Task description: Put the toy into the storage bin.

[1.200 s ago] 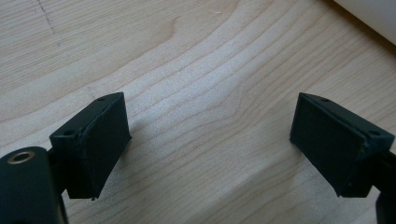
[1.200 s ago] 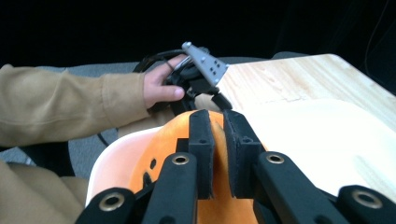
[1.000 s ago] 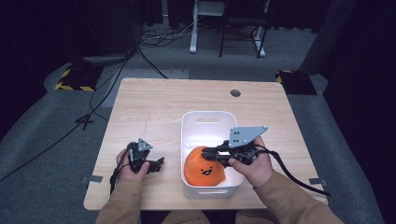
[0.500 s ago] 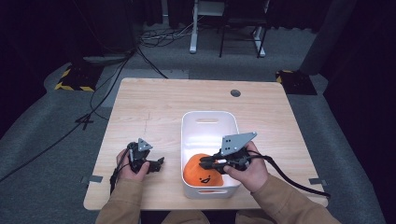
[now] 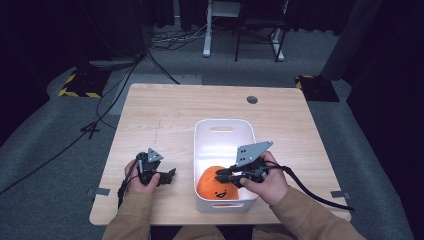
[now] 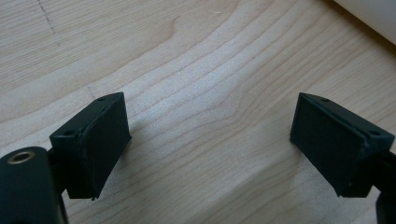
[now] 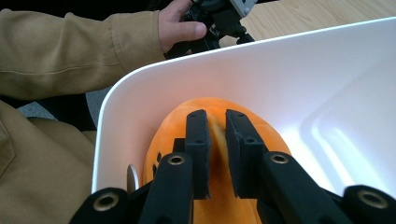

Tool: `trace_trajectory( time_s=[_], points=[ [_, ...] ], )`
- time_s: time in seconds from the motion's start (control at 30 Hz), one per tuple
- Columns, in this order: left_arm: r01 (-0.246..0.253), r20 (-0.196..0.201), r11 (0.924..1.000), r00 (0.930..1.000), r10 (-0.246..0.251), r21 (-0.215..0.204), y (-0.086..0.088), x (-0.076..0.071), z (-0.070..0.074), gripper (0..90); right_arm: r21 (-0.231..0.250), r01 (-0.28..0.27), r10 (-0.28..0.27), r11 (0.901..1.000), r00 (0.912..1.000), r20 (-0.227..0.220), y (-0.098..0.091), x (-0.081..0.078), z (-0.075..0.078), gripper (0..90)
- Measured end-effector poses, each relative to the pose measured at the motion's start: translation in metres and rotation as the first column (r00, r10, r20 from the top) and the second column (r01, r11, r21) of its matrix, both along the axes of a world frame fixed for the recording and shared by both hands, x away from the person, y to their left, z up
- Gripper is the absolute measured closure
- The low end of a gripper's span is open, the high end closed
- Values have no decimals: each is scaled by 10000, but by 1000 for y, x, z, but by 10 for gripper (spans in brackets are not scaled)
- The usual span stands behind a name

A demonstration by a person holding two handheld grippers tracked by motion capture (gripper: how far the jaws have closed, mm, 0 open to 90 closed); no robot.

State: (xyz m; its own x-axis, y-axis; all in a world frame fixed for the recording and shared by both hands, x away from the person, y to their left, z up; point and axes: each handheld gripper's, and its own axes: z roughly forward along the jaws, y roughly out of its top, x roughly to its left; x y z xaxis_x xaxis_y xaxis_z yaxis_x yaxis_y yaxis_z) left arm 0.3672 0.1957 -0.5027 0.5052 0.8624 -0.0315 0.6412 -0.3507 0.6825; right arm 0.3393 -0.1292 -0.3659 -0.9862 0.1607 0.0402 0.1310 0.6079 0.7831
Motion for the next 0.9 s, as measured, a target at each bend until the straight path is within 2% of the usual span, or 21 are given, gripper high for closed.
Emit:
trace_trajectory(
  time_s=[0.67, 0.9],
  points=[
    [-1, 9, 10000, 10000, 1, 21, 0, 0, 0, 122, -287, -42, 35, 9996, 9996, -277, -2, -2, 0, 763],
    [1, 6, 10000, 10000, -1, 22, 0, 0, 0, 122, -228, 20, -29, 9997, 9992, -393, -2, -1, 0, 744]
  ],
)
